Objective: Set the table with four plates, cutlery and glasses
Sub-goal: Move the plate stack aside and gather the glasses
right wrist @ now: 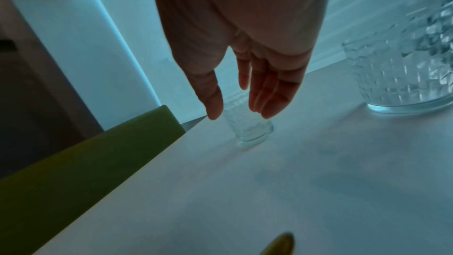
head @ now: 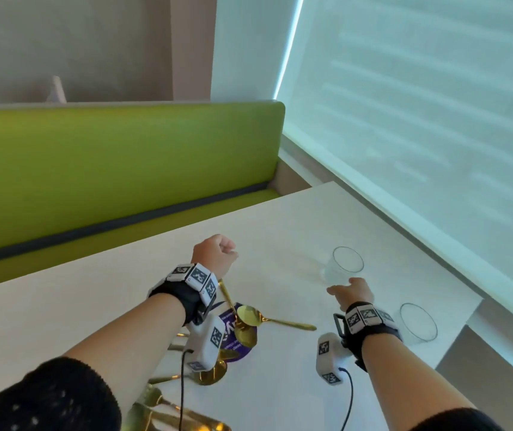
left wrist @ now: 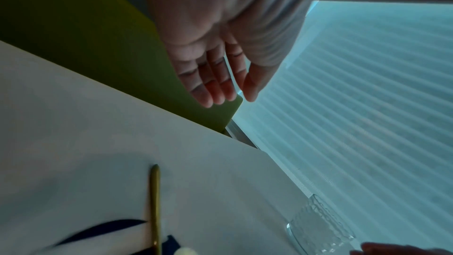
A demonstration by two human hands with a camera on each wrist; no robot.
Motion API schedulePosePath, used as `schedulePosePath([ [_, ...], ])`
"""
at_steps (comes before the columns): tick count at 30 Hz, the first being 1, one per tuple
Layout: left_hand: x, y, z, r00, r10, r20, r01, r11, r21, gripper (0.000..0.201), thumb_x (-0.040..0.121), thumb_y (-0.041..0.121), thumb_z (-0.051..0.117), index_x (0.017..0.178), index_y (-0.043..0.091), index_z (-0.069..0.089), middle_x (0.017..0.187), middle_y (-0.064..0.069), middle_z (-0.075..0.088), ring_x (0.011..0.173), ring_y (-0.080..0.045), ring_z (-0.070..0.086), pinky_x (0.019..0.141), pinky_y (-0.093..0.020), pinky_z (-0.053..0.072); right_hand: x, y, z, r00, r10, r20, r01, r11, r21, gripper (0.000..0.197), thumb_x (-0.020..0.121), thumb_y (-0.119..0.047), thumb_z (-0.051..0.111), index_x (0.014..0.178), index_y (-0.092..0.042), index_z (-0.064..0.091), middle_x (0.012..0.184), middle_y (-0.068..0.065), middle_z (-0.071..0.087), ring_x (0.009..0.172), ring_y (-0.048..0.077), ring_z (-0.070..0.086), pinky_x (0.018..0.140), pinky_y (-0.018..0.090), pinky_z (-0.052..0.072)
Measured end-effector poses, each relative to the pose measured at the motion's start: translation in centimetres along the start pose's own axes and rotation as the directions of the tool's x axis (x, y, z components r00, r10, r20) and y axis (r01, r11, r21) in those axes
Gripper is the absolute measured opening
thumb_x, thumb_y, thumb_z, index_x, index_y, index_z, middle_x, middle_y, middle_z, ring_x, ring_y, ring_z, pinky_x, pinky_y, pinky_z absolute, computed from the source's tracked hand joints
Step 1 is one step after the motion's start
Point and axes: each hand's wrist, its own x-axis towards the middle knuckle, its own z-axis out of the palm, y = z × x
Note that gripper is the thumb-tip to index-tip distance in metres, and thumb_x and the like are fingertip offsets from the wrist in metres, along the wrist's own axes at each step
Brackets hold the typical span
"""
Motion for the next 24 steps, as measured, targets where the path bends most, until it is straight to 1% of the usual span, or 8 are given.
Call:
schedulePosePath([
  [2, 1.6, 0.5, 1.4, 1.000, -0.006, 0.007, 0.006, 1.000, 0.011, 0.022, 0.086, 0.017, 0.061, 0.107, 0.010, 0.065, 0.112, -0.005, 0.068, 0.097, -0.018, 0.058, 0.078, -0.015, 0.034, 2.4, 0.6, -0.2, 0.998, 0.055, -0.022, -0.054, 0.998, 0.045, 0.073, 0.077, -0.020, 0.075, 0.138, -0.006, 0.038, 0.126, 0.019, 0.057, 0.113, 0.036, 0.058, 0.095, 0.042, 0.050],
  [4, 3.0, 0.8, 2.6, 1.000, -0.011, 0.022, 0.011, 1.000, 0.027, 0.022, 0.087, 0.017, 0.061, 0.107, 0.010, 0.065, 0.112, -0.005, 0.068, 0.088, -0.013, 0.052, 0.077, -0.016, 0.034, 4.4, 1.3, -0.1, 0.995, 0.093, -0.030, -0.090, 0.992, 0.091, 0.080, 0.075, -0.020, 0.077, 0.140, -0.006, 0.033, 0.129, 0.021, 0.055, 0.117, 0.036, 0.055, 0.096, 0.041, 0.048],
  [8, 5.0, 0.6, 4.6, 0.998, -0.028, 0.057, 0.026, 0.999, 0.040, 0.022, 0.087, 0.017, 0.061, 0.108, 0.011, 0.064, 0.111, -0.004, 0.067, 0.087, -0.011, 0.051, 0.077, -0.017, 0.035, 7.0, 1.9, 1.1, 0.995, 0.087, -0.048, -0.079, 0.984, 0.158, 0.092, 0.071, -0.018, 0.081, 0.145, -0.007, 0.027, 0.139, 0.018, 0.047, 0.128, 0.035, 0.046, 0.103, 0.040, 0.040],
  [13, 6.1, 0.0, 6.0, 0.994, -0.070, 0.078, 0.066, 0.997, 0.045, 0.023, 0.087, 0.018, 0.060, 0.109, 0.011, 0.064, 0.097, 0.001, 0.061, 0.087, -0.011, 0.051, 0.075, -0.017, 0.035, 8.4, 2.2, 2.8, 0.994, 0.046, -0.095, -0.024, 0.975, 0.222, 0.096, 0.064, -0.023, 0.086, 0.141, -0.008, 0.031, 0.136, 0.016, 0.050, 0.127, 0.034, 0.047, 0.106, 0.039, 0.039],
  [16, 6.3, -0.1, 6.5, 0.993, -0.083, 0.083, 0.081, 0.996, 0.036, 0.022, 0.087, 0.018, 0.061, 0.108, 0.011, 0.063, 0.103, -0.002, 0.064, 0.088, -0.011, 0.051, 0.076, -0.017, 0.035, 9.1, 2.3, 3.5, 0.990, 0.042, -0.132, -0.006, 0.965, 0.260, 0.099, 0.062, -0.027, 0.087, 0.141, -0.007, 0.030, 0.137, 0.017, 0.050, 0.128, 0.035, 0.046, 0.107, 0.038, 0.038],
  [19, 6.3, -0.1, 6.9, 0.991, -0.088, 0.096, 0.087, 0.996, 0.020, 0.024, 0.087, 0.019, 0.062, 0.109, 0.011, 0.062, 0.098, 0.002, 0.061, 0.088, -0.010, 0.051, 0.078, -0.018, 0.035, 9.5, 2.3, 3.8, 0.986, 0.044, -0.159, 0.007, 0.952, 0.307, 0.098, 0.062, -0.026, 0.087, 0.141, -0.011, 0.031, 0.134, 0.016, 0.052, 0.126, 0.034, 0.048, 0.105, 0.038, 0.039],
  [21, 6.3, 0.0, 7.1, 0.989, -0.090, 0.115, 0.089, 0.996, 0.013, 0.027, 0.086, 0.021, 0.063, 0.111, 0.011, 0.061, 0.095, 0.005, 0.058, 0.088, -0.010, 0.051, 0.078, -0.018, 0.035, 9.7, 2.4, 3.9, 0.985, 0.025, -0.168, 0.027, 0.954, 0.299, 0.096, 0.061, -0.027, 0.087, 0.140, -0.013, 0.034, 0.131, 0.015, 0.054, 0.124, 0.033, 0.049, 0.105, 0.038, 0.040],
  [24, 6.0, 0.2, 7.6, 0.983, -0.098, 0.155, 0.100, 0.995, -0.003, 0.032, 0.085, 0.025, 0.066, 0.113, 0.013, 0.058, 0.097, 0.005, 0.059, 0.090, -0.011, 0.053, 0.079, -0.019, 0.036, 9.5, 2.3, 4.0, 0.985, -0.026, -0.170, 0.068, 0.967, 0.246, 0.081, 0.063, -0.027, 0.086, 0.131, -0.014, 0.043, 0.126, 0.013, 0.058, 0.120, 0.031, 0.052, 0.103, 0.037, 0.040],
])
